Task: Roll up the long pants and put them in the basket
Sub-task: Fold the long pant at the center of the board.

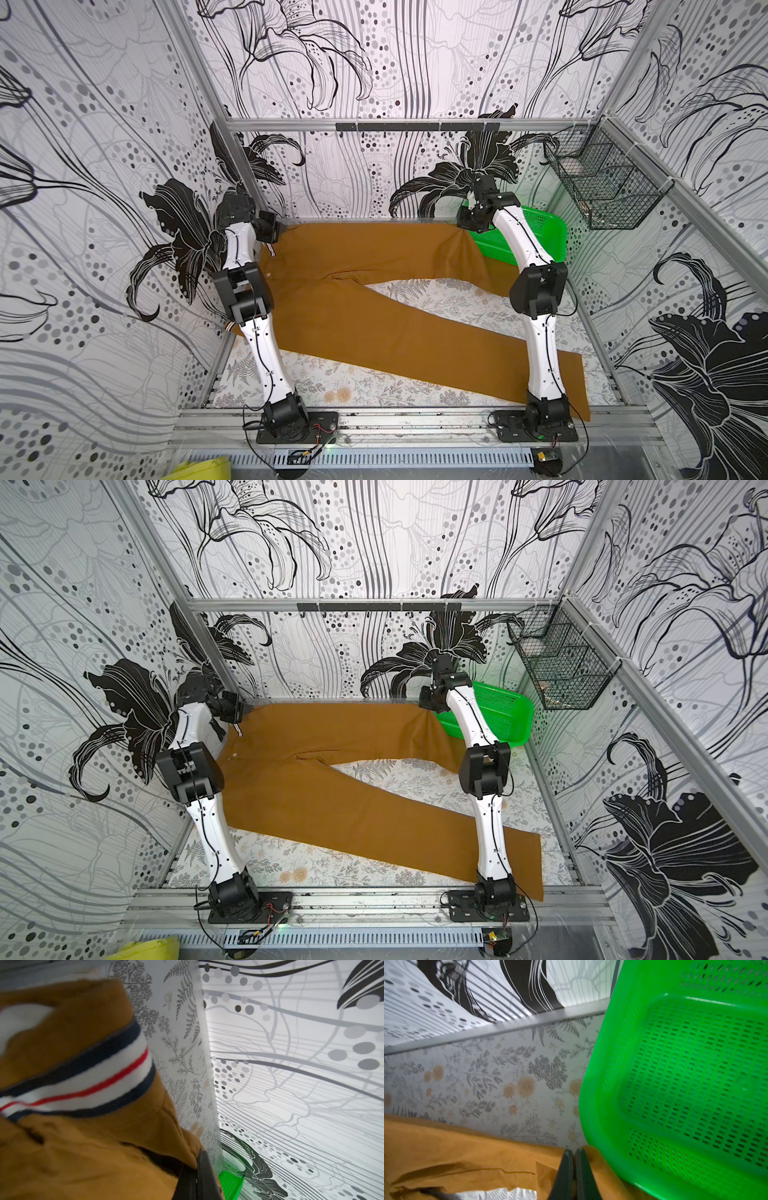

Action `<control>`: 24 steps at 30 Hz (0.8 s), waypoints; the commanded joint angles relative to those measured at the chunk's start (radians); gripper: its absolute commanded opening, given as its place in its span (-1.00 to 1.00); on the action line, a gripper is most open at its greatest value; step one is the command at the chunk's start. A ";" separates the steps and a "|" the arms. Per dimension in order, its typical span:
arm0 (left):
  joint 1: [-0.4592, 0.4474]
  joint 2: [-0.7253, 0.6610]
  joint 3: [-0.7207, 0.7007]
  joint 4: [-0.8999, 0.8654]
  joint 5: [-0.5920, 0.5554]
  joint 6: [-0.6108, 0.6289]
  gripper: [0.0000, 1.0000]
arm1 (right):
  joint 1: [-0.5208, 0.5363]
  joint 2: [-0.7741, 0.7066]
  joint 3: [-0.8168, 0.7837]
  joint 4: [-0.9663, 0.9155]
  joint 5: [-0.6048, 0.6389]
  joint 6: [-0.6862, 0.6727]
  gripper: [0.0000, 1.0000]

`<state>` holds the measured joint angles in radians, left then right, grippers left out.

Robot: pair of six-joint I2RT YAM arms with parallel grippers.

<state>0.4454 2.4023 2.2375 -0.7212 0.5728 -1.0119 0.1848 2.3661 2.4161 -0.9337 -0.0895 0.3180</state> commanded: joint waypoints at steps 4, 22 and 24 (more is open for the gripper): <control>0.033 -0.219 -0.218 0.053 -0.113 0.108 -1.00 | 0.026 -0.287 -0.360 0.105 0.070 -0.071 -1.00; 0.033 -0.505 -0.537 -0.392 -0.533 0.118 -1.00 | 0.349 -0.760 -0.919 0.026 0.182 0.047 -1.00; 0.033 -0.505 -0.538 -0.417 -0.536 0.128 -1.00 | 0.398 -0.807 -0.975 0.012 0.199 0.091 -1.00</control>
<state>0.4683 1.9305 1.7069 -1.0702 0.1364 -0.8852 0.5312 1.6413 1.4921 -0.8570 0.0628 0.3202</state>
